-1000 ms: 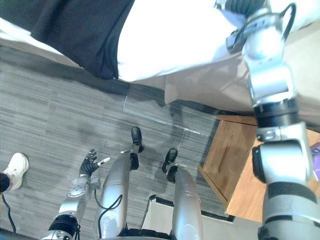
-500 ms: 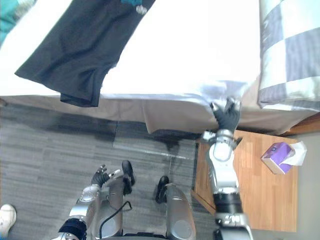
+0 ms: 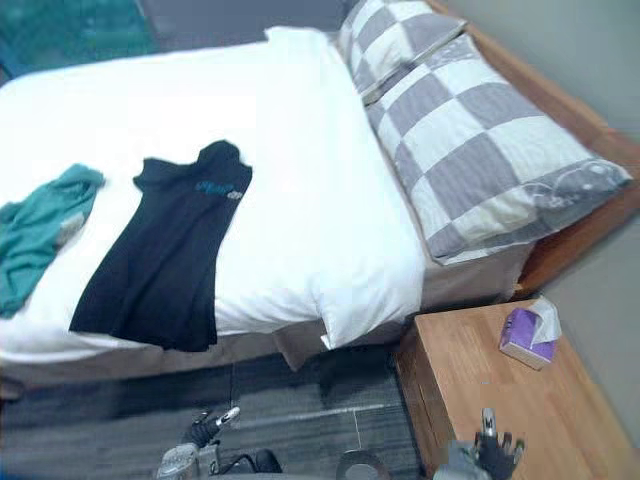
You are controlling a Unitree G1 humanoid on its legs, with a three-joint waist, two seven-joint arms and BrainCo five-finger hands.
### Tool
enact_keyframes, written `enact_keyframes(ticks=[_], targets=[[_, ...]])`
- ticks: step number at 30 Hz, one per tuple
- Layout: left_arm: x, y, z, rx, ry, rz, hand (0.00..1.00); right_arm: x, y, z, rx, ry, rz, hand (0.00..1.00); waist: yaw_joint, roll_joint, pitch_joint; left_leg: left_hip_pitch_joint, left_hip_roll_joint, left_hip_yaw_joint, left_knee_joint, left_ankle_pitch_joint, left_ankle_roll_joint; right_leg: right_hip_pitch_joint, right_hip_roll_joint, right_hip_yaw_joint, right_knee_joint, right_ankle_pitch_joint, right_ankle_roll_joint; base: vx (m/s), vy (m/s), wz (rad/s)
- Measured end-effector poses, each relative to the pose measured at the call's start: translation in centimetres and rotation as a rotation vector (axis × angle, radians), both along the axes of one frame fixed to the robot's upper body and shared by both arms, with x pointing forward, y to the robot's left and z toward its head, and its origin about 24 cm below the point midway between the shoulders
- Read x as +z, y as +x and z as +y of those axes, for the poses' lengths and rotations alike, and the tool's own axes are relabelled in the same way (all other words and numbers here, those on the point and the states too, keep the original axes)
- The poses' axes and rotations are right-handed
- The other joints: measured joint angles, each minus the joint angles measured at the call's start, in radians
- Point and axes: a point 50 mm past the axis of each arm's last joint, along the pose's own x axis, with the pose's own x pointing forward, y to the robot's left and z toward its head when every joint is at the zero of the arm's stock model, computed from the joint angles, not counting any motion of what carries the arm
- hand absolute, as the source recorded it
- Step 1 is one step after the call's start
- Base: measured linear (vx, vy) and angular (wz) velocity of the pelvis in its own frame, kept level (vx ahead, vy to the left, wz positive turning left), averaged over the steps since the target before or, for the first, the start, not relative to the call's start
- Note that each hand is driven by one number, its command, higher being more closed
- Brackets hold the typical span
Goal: Tidy the bed and pick cloth on bed and put in laundry
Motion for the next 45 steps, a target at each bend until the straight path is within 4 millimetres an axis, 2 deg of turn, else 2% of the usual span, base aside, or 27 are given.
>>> enact_keyframes(ticks=[2,3,6,8,9,10,14,18,21,22,24,25,26,27,29,30,31,33,35,40,45], targets=[[-0.1,-0.5,-0.1,0.017,-0.027,0.007,0.00,-0.1,-1.0,-0.3,-0.023,-0.008,0.020,0.00,-0.002,0.010,-0.016,0.029,-0.002,0.002,-0.031,0.010,-0.007,0.021,0.005,0.001,-0.009,0.000,0.000,-0.01,-0.037,-0.08],[-0.3,-0.9,-0.1,0.019,-0.030,0.016,0.00,0.0,-1.2,-0.5,-0.029,-0.023,0.017,1.00,-0.006,0.012,-0.027,0.045,-0.004,0.002,-0.050,0.018,-0.010,0.030,0.008,0.002,-0.016,0.000,0.000,-0.03,-0.062,-0.05],[-0.3,-1.3,-0.1,0.010,-0.032,0.028,0.00,1.2,-0.1,-1.1,0.012,-0.097,-0.082,1.00,-0.010,0.016,-0.034,0.081,-0.012,-0.002,-0.115,0.053,-0.014,0.043,0.018,0.000,-0.031,0.000,0.000,-0.06,-0.046,0.03],[-0.4,-1.5,0.0,0.016,-0.043,0.045,0.00,4.2,3.0,-1.8,0.090,-0.213,-0.277,1.00,-0.010,0.015,-0.035,0.077,-0.012,-0.008,-0.114,0.058,-0.012,0.042,0.018,-0.002,-0.032,0.001,0.000,-0.08,-0.035,0.08],[-0.4,-1.6,0.1,0.018,-0.048,0.055,0.00,5.2,3.8,-1.9,0.114,-0.245,-0.334,1.00,-0.009,0.015,-0.038,0.076,-0.012,-0.009,-0.114,0.058,-0.011,0.042,0.018,-0.002,-0.032,0.002,0.000,-0.05,-0.023,0.05],[-0.6,-2.3,0.5,0.003,-0.045,0.087,0.00,7.3,5.9,-1.7,0.188,-0.304,-0.466,1.00,-0.009,0.012,-0.046,0.075,-0.014,-0.018,-0.114,0.059,-0.010,0.043,0.019,-0.003,-0.034,0.002,0.000,-0.03,-0.028,0.03],[-0.9,-4.0,1.1,0.005,-0.052,0.141,0.00,10.4,9.5,-0.8,0.370,-0.363,-0.729,1.00,-0.008,0.008,-0.053,0.069,-0.018,-0.047,-0.114,0.064,-0.005,0.047,0.018,-0.019,-0.040,0.002,-0.002,0.01,-0.041,0.17],[-0.8,-4.0,1.1,0.003,-0.088,0.123,0.00,13.1,13.2,-0.2,0.580,-0.347,-0.966,1.00,-0.003,0.020,-0.050,0.054,-0.028,-0.089,-0.109,0.077,0.003,0.048,0.005,-0.045,-0.025,0.001,-0.003,-0.01,-0.033,0.32],[-0.6,-3.6,0.7,-0.028,-0.123,0.077,0.00,17.4,16.6,0.4,0.745,-0.396,-1.145,1.00,0.004,0.034,-0.036,0.008,-0.057,-0.114,-0.108,0.093,0.013,-0.028,-0.030,-0.053,0.069,-0.043,-0.005,-0.08,-0.018,0.26],[-0.6,-3.4,0.6,-0.031,-0.127,0.065,0.00,18.3,17.1,0.6,0.763,-0.408,-1.177,1.00,0.005,0.037,-0.030,-0.005,-0.063,-0.115,-0.108,0.097,0.015,-0.048,-0.039,-0.055,0.094,-0.054,-0.002,-0.13,-0.037,0.32],[-0.2,-2.5,0.5,-0.051,-0.131,0.001,0.00,22.3,19.3,1.8,0.844,-0.464,-1.317,1.00,0.012,0.053,0.008,-0.070,-0.083,-0.121,-0.109,0.105,0.011,-0.144,-0.068,-0.058,0.182,-0.083,-0.001,-0.15,-0.041,0.24],[-0.1,-2.3,0.4,-0.059,-0.132,-0.013,0.00,23.6,19.9,2.3,0.863,-0.481,-1.360,1.00,0.014,0.061,0.018,-0.093,-0.084,-0.122,-0.109,0.109,0.009,-0.171,-0.071,-0.058,0.199,-0.088,0.000,-0.17,-0.026,0.18],[0.1,-1.6,0.3,-0.066,-0.143,-0.036,0.00,26.0,20.7,3.0,0.894,-0.514,-1.436,1.00,0.017,0.072,0.042,-0.139,-0.083,-0.116,-0.108,0.113,0.006,-0.224,-0.076,-0.057,0.221,-0.088,-0.001,-0.17,-0.037,0.25],[0.3,-0.8,0.3,-0.075,-0.142,-0.068,0.00,28.4,21.1,3.6,0.914,-0.552,-1.505,1.00,0.025,0.080,0.078,-0.189,-0.078,-0.110,-0.090,0.113,0.006,-0.274,-0.081,-0.061,0.242,-0.087,-0.004,-0.14,-0.045,0.32],[0.7,0.4,0.5,-0.079,-0.129,-0.120,0.00,31.2,21.3,4.4,0.938,-0.604,-1.586,1.00,0.032,0.082,0.130,-0.257,-0.065,-0.091,-0.055,0.126,0.007,-0.344,-0.085,-0.067,0.275,-0.082,-0.012,-0.08,-0.065,0.34],[0.9,0.9,0.7,-0.080,-0.123,-0.138,0.00,32.0,21.4,4.8,0.948,-0.615,-1.614,1.00,0.037,0.087,0.142,-0.283,-0.061,-0.084,-0.042,0.138,0.012,-0.371,-0.086,-0.066,0.290,-0.082,-0.013,-0.06,-0.092,0.22],[1.3,1.9,1.0,-0.073,-0.113,-0.175,0.00,33.4,21.5,5.7,0.968,-0.627,-1.667,1.00,0.047,0.080,0.176,-0.337,-0.055,-0.083,-0.013,0.151,0.032,-0.423,-0.087,-0.064,0.315,-0.082,-0.014,-0.04,-0.107,0.13],[2.1,3.7,1.2,-0.078,-0.100,-0.236,0.00,35.4,21.4,6.9,0.981,-0.635,-1.743,1.00,0.055,0.074,0.238,-0.406,-0.042,-0.087,0.031,0.152,0.037,-0.486,-0.087,-0.064,0.344,-0.081,-0.016,-0.04,-0.104,0.18],[3.1,5.7,1.0,-0.069,-0.083,-0.314,0.00,37.6,21.5,7.6,0.951,-0.634,-1.829,1.00,0.061,0.082,0.298,-0.500,-0.028,-0.092,0.084,0.146,0.046,-0.567,-0.087,-0.064,0.376,-0.081,-0.016,-0.04,-0.069,0.21],[5.0,9.2,0.8,-0.031,-0.062,-0.446,0.00,41.1,21.4,8.8,0.880,-0.644,-1.990,1.00,0.067,0.101,0.383,-0.671,-0.012,-0.113,0.150,0.145,0.047,-0.732,-0.088,-0.065,0.437,-0.081,-0.017,-0.03,-0.036,0.19],[7.1,12.4,0.2,0.007,-0.061,-0.548,0.00,42.9,22.5,9.3,0.821,-0.643,-2.030,1.00,0.088,0.109,0.402,-0.828,0.006,-0.130,0.225,0.141,0.055,-0.863,-0.090,-0.076,0.484,-0.085,-0.023,-0.02,-0.043,0.23]])
